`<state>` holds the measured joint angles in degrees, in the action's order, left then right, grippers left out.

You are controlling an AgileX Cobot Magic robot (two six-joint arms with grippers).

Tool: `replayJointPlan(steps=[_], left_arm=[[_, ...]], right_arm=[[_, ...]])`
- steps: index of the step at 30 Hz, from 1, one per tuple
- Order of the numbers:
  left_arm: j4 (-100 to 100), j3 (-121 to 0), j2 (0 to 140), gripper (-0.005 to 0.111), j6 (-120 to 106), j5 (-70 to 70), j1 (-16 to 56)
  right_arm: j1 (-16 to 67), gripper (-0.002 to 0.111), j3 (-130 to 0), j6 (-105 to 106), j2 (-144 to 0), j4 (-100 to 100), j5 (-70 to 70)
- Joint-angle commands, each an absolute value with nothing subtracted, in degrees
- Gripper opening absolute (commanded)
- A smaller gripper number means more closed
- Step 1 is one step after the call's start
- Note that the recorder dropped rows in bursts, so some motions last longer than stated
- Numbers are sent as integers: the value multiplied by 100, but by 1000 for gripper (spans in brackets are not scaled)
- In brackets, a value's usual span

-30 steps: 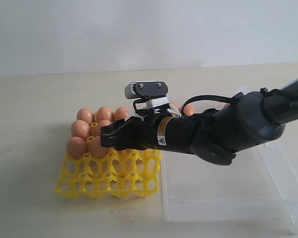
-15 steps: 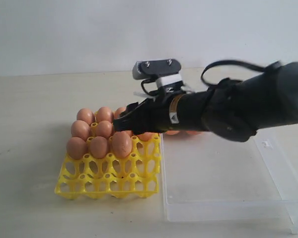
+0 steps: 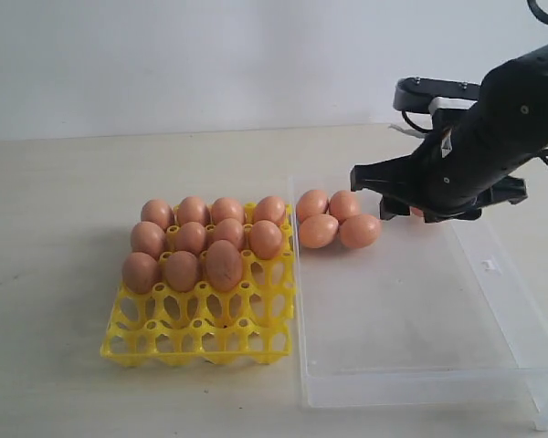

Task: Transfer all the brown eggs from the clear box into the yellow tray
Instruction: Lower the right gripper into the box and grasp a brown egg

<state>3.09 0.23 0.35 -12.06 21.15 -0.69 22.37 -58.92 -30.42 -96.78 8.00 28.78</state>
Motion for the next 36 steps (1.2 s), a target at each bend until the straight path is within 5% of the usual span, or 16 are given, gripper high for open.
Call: replayJointPlan(steps=[1,13,24,26,31,36], left_arm=[[354,0,0,0,-1176,2065,-82],[354,0,0,0,-1176,2065,-82],[354,0,0,0,-1187,2065,-82],[354,0,0,0,-1187,2065,-82],[354,0,0,0,-1187,2065,-82],[354,0,0,0,-1187,2065,-82]], right_arm=[[2020,60,-6043,-3867,-10135,-184,2222],[2005,62,-6043,-6169,-10818,-249,1510],[2005,59,-6716,-6157,-11561,-260,1605],[2005,52,-6737,-6157,-11663,-260,1699],[2005,2,-6737,-5935,-11672,-242,1684],[2005,0,-6726,-4721,-11377,0,1709]])
